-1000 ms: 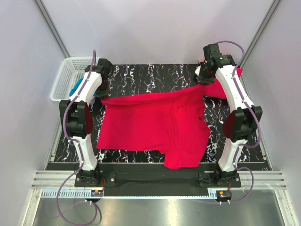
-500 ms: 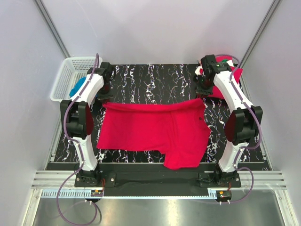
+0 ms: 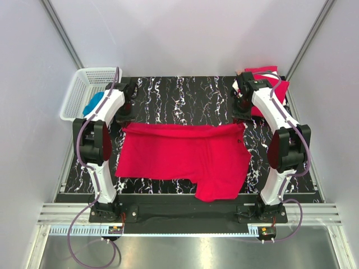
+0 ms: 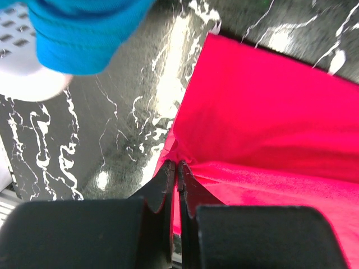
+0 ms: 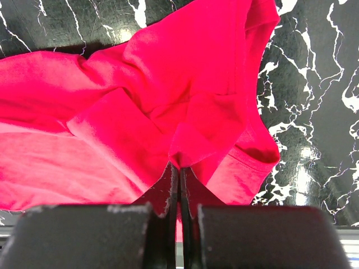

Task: Fold and stack the t-shirts
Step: Fold the tshirt

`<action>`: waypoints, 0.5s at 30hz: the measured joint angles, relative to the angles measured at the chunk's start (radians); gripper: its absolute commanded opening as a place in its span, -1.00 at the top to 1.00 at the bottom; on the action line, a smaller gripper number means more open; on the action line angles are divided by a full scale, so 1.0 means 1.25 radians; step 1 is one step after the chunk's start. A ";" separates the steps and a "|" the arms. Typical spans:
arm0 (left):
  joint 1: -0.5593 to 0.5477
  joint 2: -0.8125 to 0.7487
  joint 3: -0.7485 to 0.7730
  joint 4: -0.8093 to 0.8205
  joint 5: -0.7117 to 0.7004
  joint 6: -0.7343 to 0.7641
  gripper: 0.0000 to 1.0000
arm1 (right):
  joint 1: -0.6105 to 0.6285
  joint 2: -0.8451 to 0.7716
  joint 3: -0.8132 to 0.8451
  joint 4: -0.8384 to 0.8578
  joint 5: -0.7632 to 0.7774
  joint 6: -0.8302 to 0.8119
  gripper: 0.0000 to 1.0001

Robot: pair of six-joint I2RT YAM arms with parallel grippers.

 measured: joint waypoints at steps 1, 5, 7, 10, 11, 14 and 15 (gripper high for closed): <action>-0.002 0.000 -0.002 -0.005 0.000 0.000 1.00 | 0.000 0.000 0.000 0.000 0.000 0.000 1.00; -0.003 0.000 -0.005 -0.009 0.000 0.000 1.00 | 0.000 0.004 0.000 0.001 0.000 0.000 1.00; -0.005 0.001 -0.005 -0.010 0.000 0.000 1.00 | 0.000 0.005 0.000 0.001 -0.001 0.002 1.00; -0.005 0.005 -0.005 -0.011 0.000 -0.004 1.00 | 0.000 0.010 0.000 0.007 -0.002 0.004 1.00; -0.005 0.009 -0.005 -0.011 0.000 -0.005 1.00 | 0.000 0.012 -0.001 0.009 -0.002 0.005 1.00; -0.005 0.023 -0.005 -0.013 0.000 -0.008 1.00 | 0.000 0.014 -0.011 0.019 -0.006 0.006 1.00; -0.005 0.027 -0.005 -0.014 0.000 -0.009 1.00 | 0.000 0.015 -0.016 0.020 -0.007 0.006 1.00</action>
